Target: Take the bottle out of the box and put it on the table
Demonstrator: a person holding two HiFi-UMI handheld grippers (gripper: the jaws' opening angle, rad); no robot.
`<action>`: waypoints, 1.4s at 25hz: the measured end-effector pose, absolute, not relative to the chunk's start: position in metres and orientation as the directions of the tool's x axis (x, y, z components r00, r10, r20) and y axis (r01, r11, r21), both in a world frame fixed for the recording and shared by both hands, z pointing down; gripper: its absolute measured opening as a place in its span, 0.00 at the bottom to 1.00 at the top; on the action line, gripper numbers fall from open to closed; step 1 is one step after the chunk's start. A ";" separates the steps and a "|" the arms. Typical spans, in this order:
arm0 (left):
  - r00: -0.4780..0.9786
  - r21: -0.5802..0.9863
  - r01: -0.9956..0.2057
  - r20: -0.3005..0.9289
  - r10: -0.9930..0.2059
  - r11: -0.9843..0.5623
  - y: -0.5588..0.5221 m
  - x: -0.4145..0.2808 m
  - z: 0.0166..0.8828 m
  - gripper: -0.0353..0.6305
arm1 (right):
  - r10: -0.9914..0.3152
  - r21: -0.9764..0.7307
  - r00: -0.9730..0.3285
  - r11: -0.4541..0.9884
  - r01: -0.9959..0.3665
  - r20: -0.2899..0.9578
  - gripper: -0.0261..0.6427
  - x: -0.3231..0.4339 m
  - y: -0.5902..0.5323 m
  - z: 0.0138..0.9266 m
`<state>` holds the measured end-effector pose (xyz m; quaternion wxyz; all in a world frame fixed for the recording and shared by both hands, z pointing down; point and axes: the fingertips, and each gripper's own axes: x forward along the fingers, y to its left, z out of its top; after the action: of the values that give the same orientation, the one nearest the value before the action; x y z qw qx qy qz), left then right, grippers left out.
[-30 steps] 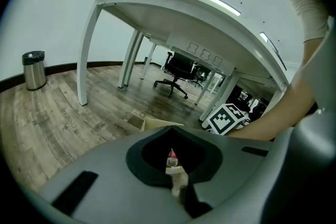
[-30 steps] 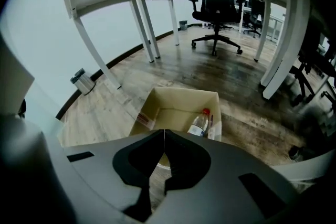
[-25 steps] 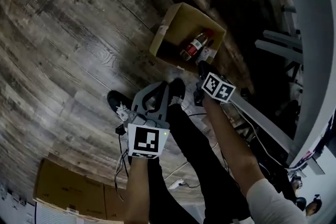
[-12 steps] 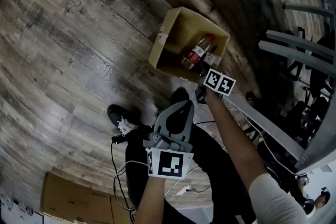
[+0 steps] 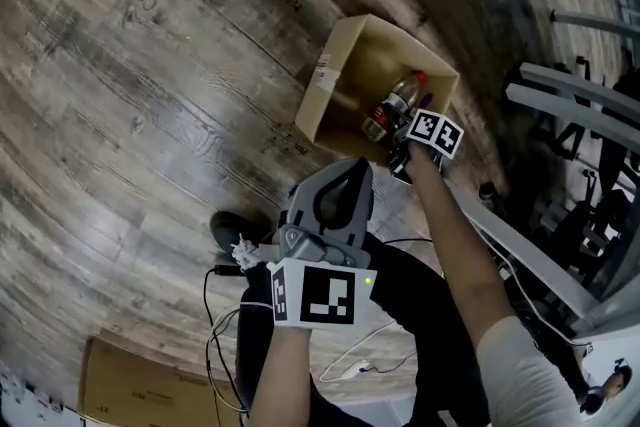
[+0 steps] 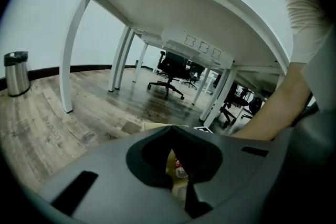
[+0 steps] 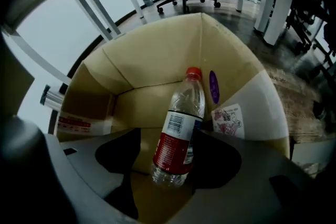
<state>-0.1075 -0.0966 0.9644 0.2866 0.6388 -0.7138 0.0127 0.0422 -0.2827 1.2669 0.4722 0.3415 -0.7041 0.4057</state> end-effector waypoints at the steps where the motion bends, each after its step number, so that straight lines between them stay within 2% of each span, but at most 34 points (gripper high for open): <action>1: -0.028 0.346 -0.919 0.420 -0.907 0.189 -0.099 -0.116 0.964 0.07 | -0.101 -0.228 -0.298 0.429 -0.874 0.949 0.49 0.043 -0.284 1.272; 7: -0.079 0.339 -0.914 0.386 -0.919 0.221 -0.112 -0.157 0.959 0.07 | -0.112 -0.131 -0.183 0.363 -0.922 0.977 0.49 0.057 -0.284 1.300; 11: -0.107 0.305 -0.918 0.423 -0.900 0.253 -0.116 -0.177 0.975 0.07 | -0.095 -0.116 -0.154 0.319 -0.941 0.984 0.49 0.057 -0.286 1.315; 16: -0.067 0.265 -0.944 0.426 -0.902 0.196 -0.126 -0.172 0.985 0.07 | -0.085 -0.095 -0.127 0.304 -0.948 0.988 0.51 0.057 -0.288 1.324; 23: -0.056 0.283 -0.940 0.424 -0.904 0.191 -0.128 -0.172 0.990 0.07 | -0.099 -0.049 -0.079 0.278 -0.959 0.992 0.52 0.057 -0.291 1.337; 29: -0.104 0.202 -0.957 0.429 -0.897 0.207 -0.130 -0.183 0.991 0.07 | -0.083 -0.088 -0.111 0.236 -0.968 0.990 0.51 0.059 -0.289 1.337; 35: -0.108 0.230 -0.947 0.433 -0.895 0.226 -0.129 -0.177 0.991 0.07 | -0.061 -0.263 -0.289 0.272 -0.926 0.955 0.51 0.023 -0.285 1.318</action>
<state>-0.1768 -0.1294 0.9913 0.2479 0.6200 -0.7425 0.0524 0.0228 -0.2853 1.3184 0.4602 0.3788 -0.6514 0.4695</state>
